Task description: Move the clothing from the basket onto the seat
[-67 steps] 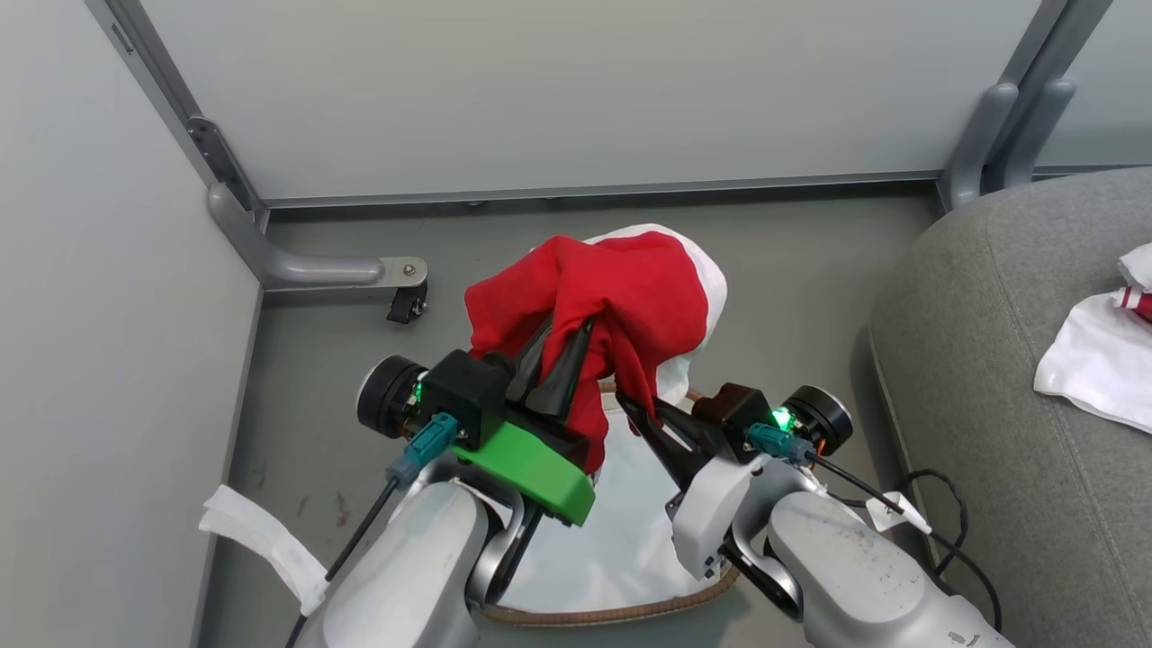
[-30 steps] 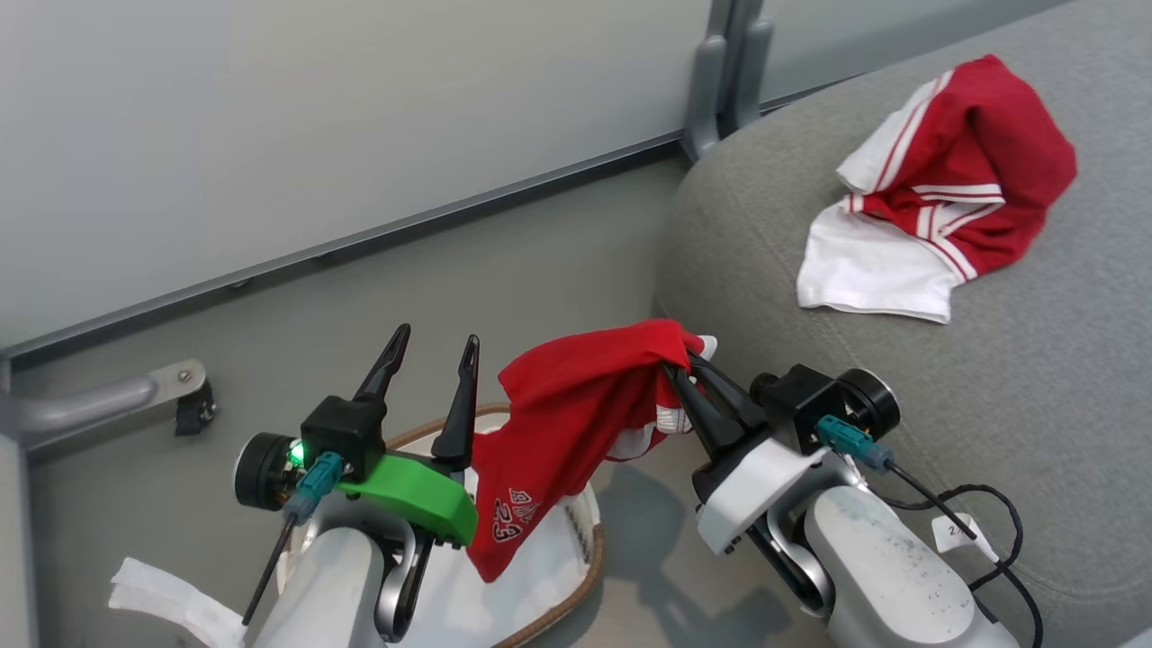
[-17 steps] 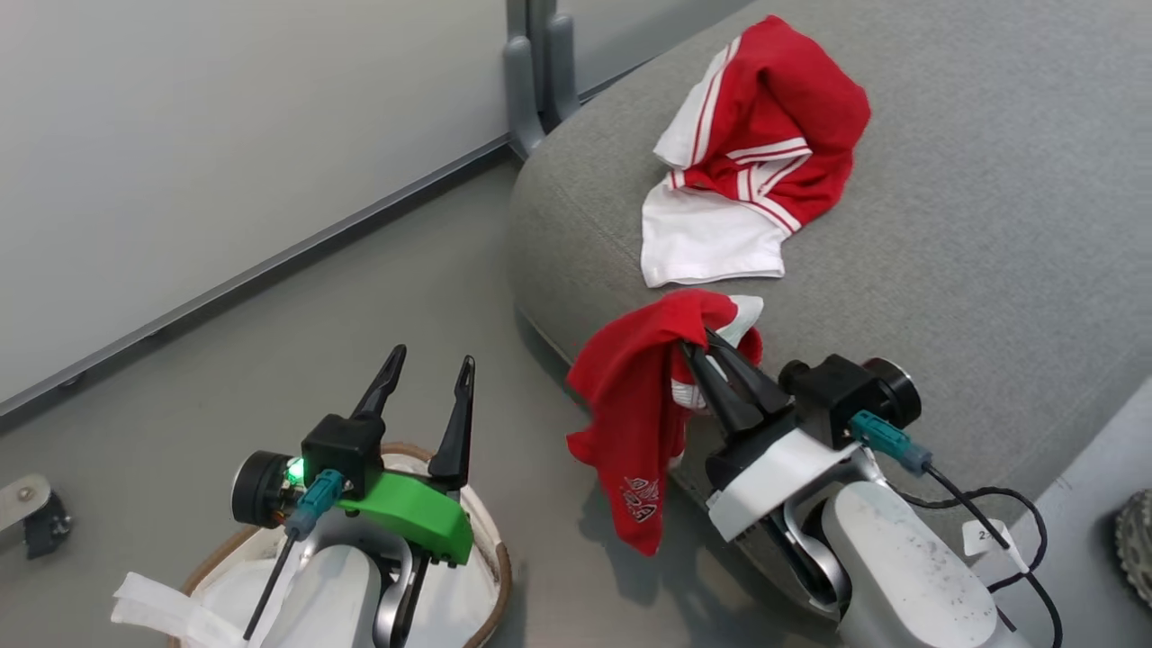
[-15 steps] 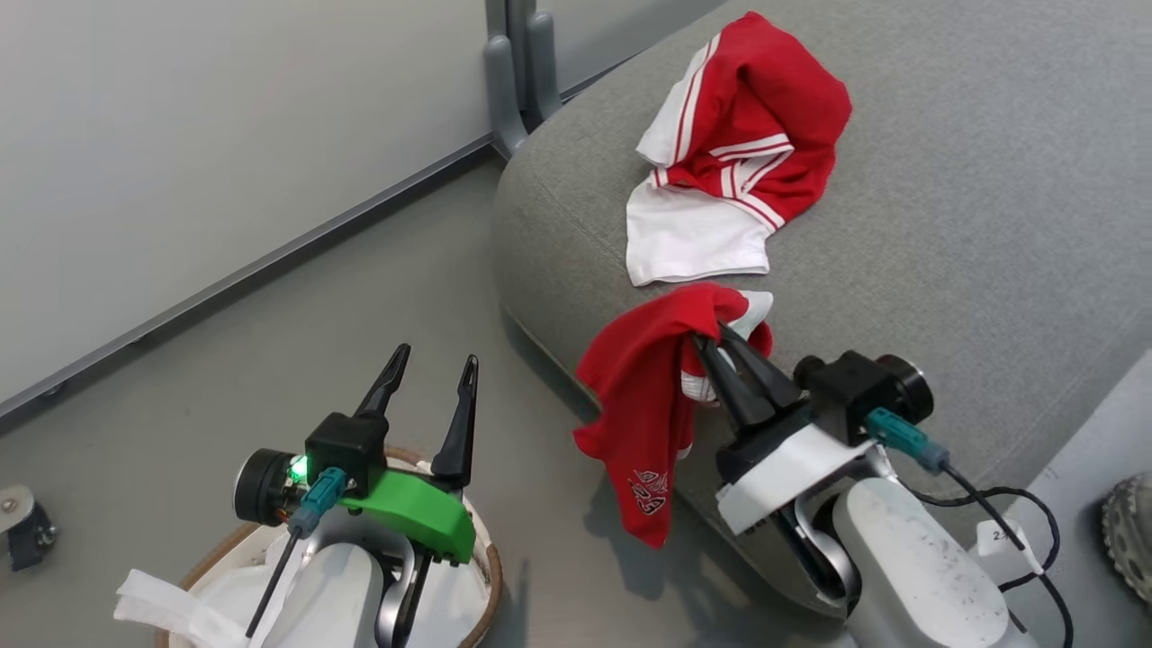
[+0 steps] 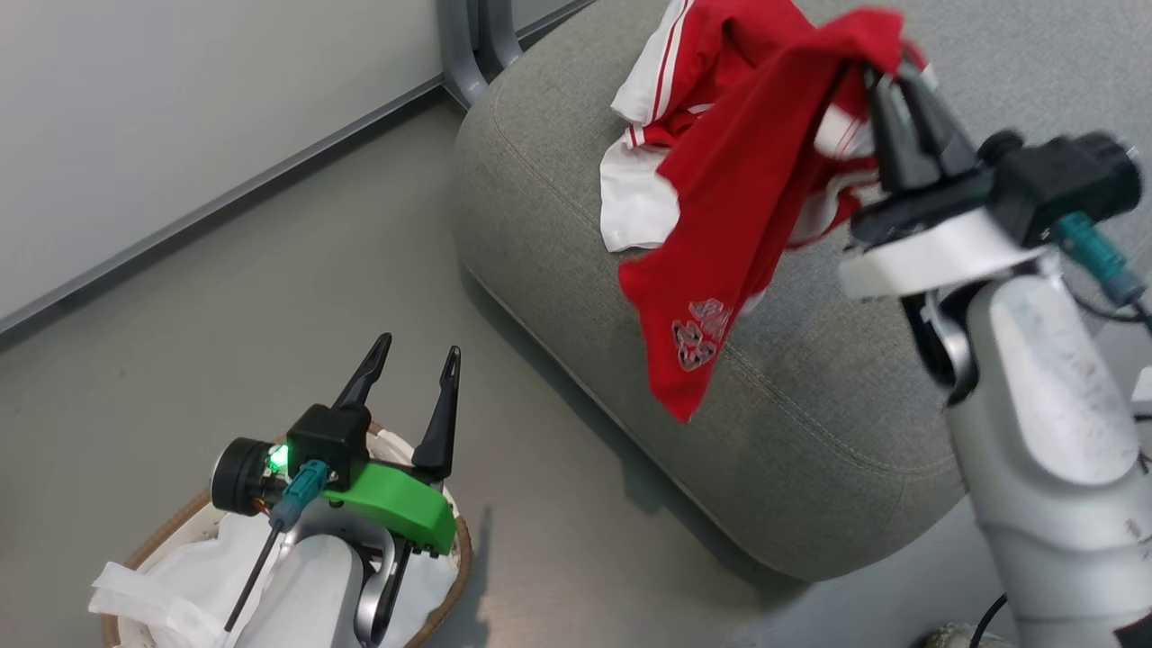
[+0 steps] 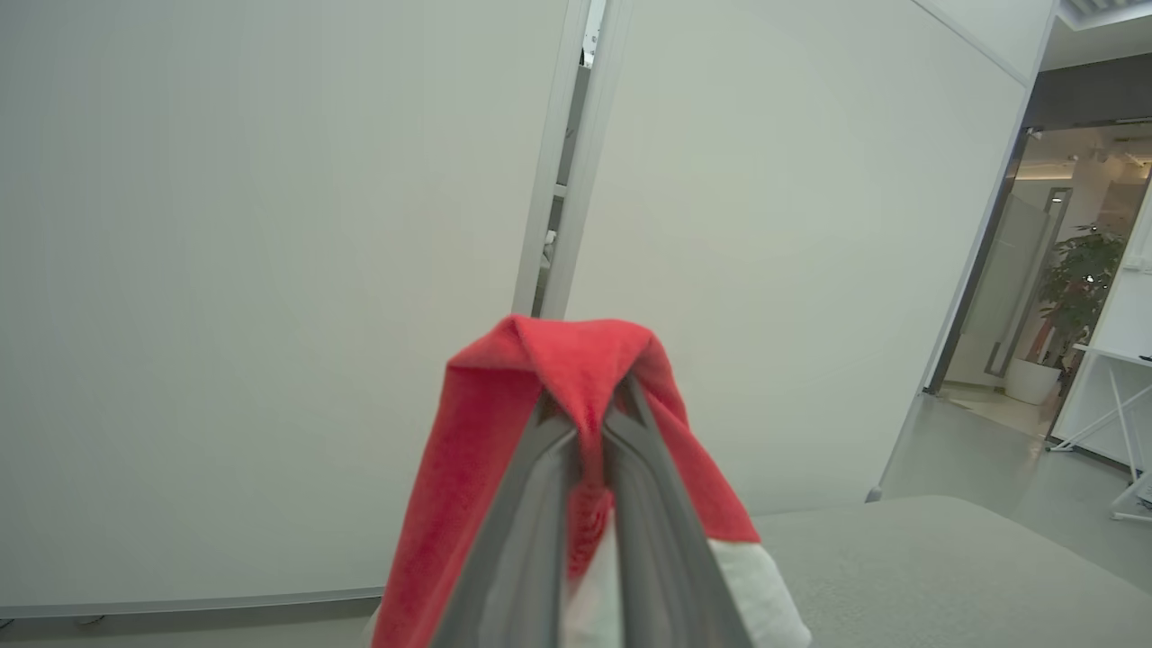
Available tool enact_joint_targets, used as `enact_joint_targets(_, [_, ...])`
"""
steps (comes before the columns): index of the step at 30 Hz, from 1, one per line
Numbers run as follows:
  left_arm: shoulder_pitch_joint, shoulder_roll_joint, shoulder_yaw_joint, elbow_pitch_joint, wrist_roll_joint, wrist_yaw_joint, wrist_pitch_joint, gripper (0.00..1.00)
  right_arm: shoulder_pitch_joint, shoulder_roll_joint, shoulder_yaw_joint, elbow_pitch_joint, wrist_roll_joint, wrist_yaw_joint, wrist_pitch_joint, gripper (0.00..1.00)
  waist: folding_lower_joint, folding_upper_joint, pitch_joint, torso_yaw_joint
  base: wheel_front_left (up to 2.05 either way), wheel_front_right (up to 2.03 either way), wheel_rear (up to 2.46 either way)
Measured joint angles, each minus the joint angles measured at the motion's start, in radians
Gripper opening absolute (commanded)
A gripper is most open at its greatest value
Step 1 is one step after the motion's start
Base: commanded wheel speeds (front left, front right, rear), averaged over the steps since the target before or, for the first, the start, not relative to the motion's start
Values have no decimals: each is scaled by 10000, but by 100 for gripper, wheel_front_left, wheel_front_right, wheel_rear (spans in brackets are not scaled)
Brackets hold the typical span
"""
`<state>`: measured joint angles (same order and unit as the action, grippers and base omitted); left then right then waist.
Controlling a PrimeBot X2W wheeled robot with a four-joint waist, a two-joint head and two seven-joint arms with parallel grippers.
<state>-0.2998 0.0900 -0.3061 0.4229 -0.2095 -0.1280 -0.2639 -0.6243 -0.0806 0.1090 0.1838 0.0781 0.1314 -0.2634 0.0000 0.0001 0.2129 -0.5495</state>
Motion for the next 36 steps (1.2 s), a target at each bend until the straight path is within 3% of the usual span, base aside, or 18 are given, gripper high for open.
enact_joint_targets(11, [-479,533,-370,-497,82,-2,0,100,-3733,-1664,-1377,1285,-1108,0,-8,0,0,0,1256,156,0,0,0])
enact_joint_targets(17, [-1245,867,-920,-681,33,-2,0,100,-4944,-2249,-2307,2336,-1852,0,-10,0,1,0,2147,483,0,0,0])
enact_joint_targets(26, [-2249,1095,-1739,-928,-100,-8,0,100,-5230,-1927,-3469,3618,-2698,0,-10,0,2,0,3583,1254,0,0,0])
enact_joint_targets(36, [-2850,1329,-2057,-999,-98,-8,0,100,-3762,-1045,-4882,4391,-3156,0,-10,0,2,0,4936,2047,0,0,0])
